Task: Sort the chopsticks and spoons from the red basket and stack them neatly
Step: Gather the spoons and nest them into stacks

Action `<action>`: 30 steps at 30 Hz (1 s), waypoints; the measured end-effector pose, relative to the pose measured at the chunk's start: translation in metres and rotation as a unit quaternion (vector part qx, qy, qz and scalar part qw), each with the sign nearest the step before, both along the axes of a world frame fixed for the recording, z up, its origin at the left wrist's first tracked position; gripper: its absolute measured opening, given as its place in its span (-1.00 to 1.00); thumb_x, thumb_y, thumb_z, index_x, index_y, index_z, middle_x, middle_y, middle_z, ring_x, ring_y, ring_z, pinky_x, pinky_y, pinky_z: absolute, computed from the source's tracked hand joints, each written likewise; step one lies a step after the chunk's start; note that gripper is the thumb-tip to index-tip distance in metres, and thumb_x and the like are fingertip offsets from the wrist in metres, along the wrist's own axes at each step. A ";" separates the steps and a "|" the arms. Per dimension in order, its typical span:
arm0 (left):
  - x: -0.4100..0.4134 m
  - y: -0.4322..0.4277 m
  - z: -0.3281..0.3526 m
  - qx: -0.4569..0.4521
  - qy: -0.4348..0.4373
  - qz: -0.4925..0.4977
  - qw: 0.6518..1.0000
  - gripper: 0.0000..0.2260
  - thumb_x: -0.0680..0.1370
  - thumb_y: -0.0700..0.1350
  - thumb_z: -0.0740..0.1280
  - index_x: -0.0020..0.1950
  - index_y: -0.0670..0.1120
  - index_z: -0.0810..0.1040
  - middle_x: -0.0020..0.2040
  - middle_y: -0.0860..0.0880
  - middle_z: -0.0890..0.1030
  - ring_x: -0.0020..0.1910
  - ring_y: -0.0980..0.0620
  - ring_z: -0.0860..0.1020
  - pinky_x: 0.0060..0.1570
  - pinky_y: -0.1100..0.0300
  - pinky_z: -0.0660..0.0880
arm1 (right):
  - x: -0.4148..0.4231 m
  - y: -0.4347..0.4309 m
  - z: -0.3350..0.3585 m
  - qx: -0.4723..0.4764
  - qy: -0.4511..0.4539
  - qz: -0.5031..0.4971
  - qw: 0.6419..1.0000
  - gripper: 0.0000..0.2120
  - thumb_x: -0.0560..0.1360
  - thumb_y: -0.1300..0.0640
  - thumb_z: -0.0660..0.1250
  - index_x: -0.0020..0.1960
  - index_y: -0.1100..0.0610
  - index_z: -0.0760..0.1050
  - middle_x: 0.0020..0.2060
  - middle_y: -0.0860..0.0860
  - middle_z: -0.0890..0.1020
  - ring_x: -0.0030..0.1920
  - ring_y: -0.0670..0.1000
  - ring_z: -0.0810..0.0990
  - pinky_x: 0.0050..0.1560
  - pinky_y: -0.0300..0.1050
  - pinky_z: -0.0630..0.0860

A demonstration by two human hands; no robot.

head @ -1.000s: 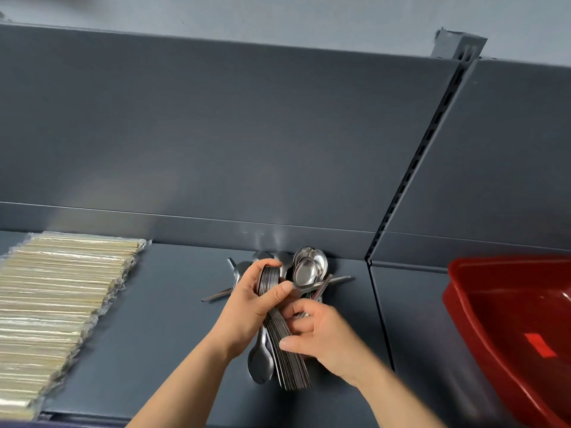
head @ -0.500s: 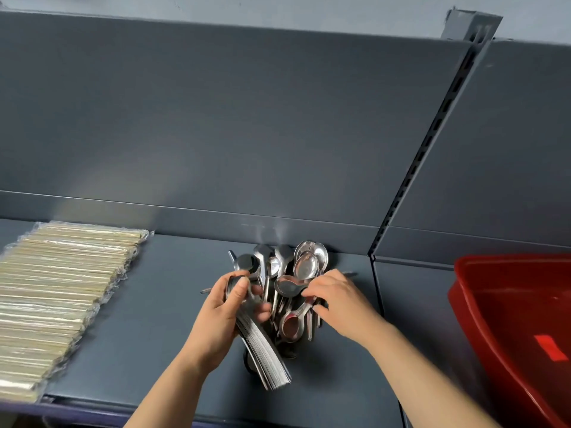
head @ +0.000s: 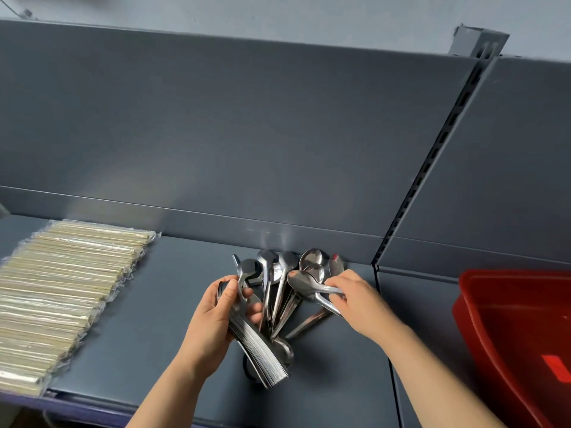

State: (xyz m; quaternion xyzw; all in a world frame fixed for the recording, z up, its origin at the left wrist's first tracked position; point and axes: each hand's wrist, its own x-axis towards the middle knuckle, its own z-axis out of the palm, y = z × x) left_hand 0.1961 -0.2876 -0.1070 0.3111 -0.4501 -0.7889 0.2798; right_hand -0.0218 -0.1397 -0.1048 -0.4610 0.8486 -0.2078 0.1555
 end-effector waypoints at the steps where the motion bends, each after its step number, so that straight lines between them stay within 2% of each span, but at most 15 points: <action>1: 0.000 0.000 0.000 0.000 -0.004 0.001 1.000 -0.76 0.51 0.06 0.32 0.04 -0.07 0.52 -0.05 -0.16 0.57 -0.25 -0.16 0.61 -0.25 0.01 0.56 | 0.000 0.000 -0.002 0.009 0.005 0.002 1.000 -0.83 0.58 0.14 0.23 0.11 0.03 0.56 0.03 -0.08 0.48 -0.12 0.02 0.52 -0.05 -0.04 0.51; 8: 0.000 0.001 0.000 0.009 -0.007 0.000 1.000 -0.74 0.56 0.03 0.29 0.11 -0.13 0.48 -0.03 -0.18 0.55 -0.23 -0.15 0.60 -0.26 0.05 0.57 | 0.002 0.002 -0.005 0.013 0.022 0.008 1.000 -0.90 0.53 0.11 0.31 -0.08 0.10 0.57 -0.15 -0.03 0.54 -0.14 0.00 0.48 -0.08 -0.06 0.48; 14: 0.003 0.004 0.002 0.008 -0.016 -0.012 1.000 -0.64 0.53 0.05 0.30 0.17 -0.19 0.44 -0.07 -0.17 0.57 -0.25 -0.13 0.59 -0.29 0.05 0.59 | 0.001 0.009 -0.006 -0.020 -0.008 -0.020 1.000 -0.89 0.52 0.18 0.27 -0.10 0.16 0.57 -0.20 0.04 0.52 -0.17 0.11 0.52 -0.12 0.00 0.48; 18: 0.006 0.006 0.002 0.018 -0.020 -0.018 0.999 -0.67 0.59 0.01 0.26 0.14 -0.25 0.42 -0.08 -0.19 0.55 -0.28 -0.10 0.58 -0.31 0.08 0.59 | 0.005 0.009 -0.006 -0.024 -0.004 -0.078 0.997 -0.87 0.44 0.05 0.37 -0.16 0.12 0.55 -0.22 -0.02 0.50 -0.20 0.08 0.52 -0.15 -0.02 0.49; 21: 0.007 0.008 0.004 0.018 -0.019 -0.024 0.999 -0.69 0.59 0.01 0.26 0.14 -0.23 0.43 -0.08 -0.19 0.54 -0.27 -0.11 0.57 -0.31 0.09 0.58 | 0.015 0.007 -0.010 0.008 -0.009 -0.103 0.995 -0.86 0.44 0.04 0.41 -0.03 0.04 0.59 -0.14 -0.06 0.61 -0.14 0.04 0.57 -0.12 -0.08 0.53; 25: 0.008 0.010 0.005 0.001 -0.033 -0.042 0.999 -0.67 0.59 0.03 0.27 0.10 -0.26 0.43 -0.08 -0.22 0.50 -0.24 -0.14 0.56 -0.29 0.09 0.55 | 0.021 0.005 -0.012 0.055 0.036 -0.106 0.992 -0.92 0.51 0.07 0.30 -0.04 0.02 0.56 -0.24 -0.06 0.62 -0.19 0.05 0.57 -0.20 -0.09 0.49; 27: 0.007 0.011 0.004 0.008 -0.024 -0.039 0.999 -0.71 0.56 0.02 0.30 0.06 -0.21 0.46 -0.08 -0.18 0.52 -0.19 -0.16 0.59 -0.21 0.03 0.56 | 0.023 0.005 -0.010 0.023 -0.018 -0.095 0.995 -0.92 0.54 0.07 0.28 -0.05 -0.01 0.55 -0.26 -0.06 0.62 -0.27 0.00 0.55 -0.26 -0.12 0.46; 30: 0.002 0.013 0.002 0.024 -0.025 -0.032 0.999 -0.73 0.58 -0.03 0.31 0.09 -0.23 0.47 -0.08 -0.15 0.55 -0.12 -0.16 0.64 -0.13 -0.04 0.61 | 0.037 0.005 0.001 -0.074 -0.222 -0.054 0.971 -0.87 0.51 0.07 0.30 -0.10 0.11 0.56 -0.33 0.04 0.58 -0.37 -0.09 0.44 -0.32 -0.18 0.35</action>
